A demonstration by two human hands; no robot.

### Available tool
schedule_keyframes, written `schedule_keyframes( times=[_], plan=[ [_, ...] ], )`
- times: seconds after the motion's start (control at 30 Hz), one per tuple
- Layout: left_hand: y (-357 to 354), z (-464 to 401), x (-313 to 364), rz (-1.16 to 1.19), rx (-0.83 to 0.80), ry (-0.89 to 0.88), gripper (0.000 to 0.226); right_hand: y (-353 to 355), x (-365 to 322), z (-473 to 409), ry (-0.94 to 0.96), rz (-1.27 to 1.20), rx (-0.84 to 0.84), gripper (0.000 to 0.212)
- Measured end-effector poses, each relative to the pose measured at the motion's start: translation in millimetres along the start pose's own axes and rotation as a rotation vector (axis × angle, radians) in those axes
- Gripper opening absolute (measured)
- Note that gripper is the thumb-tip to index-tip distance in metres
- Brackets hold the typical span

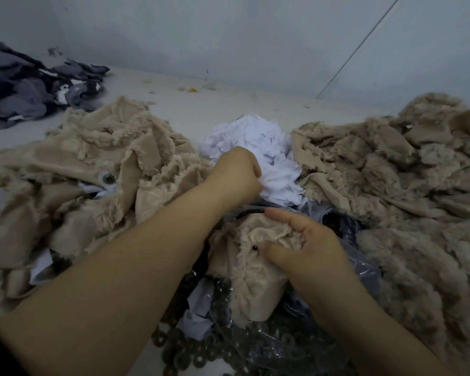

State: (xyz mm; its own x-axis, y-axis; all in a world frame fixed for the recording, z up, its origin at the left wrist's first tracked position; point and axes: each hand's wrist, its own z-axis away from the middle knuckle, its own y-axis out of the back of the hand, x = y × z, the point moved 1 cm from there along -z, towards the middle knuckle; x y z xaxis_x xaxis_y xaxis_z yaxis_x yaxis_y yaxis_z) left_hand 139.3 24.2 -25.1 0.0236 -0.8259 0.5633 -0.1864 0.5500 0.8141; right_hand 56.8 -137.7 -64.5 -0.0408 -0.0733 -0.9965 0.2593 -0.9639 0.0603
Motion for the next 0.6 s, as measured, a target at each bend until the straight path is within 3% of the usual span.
schedule_keyframes(
  times=[0.1,0.23,0.37,0.6],
  plan=[
    [10,2,-1,0.098,-0.016,0.012,0.016,-2,1,0,0.008,0.020,-0.001,0.045],
    [2,2,6,-0.105,-0.023,-0.093,0.031,-6,2,2,0.003,0.058,0.010,0.045],
    [-8,-5,9,0.042,0.058,-0.036,0.013,-5,2,2,0.008,0.043,0.005,0.046],
    [-3,5,12,0.459,0.077,-0.003,0.019,1,-2,-4,0.068,0.071,0.016,0.061]
  ],
)
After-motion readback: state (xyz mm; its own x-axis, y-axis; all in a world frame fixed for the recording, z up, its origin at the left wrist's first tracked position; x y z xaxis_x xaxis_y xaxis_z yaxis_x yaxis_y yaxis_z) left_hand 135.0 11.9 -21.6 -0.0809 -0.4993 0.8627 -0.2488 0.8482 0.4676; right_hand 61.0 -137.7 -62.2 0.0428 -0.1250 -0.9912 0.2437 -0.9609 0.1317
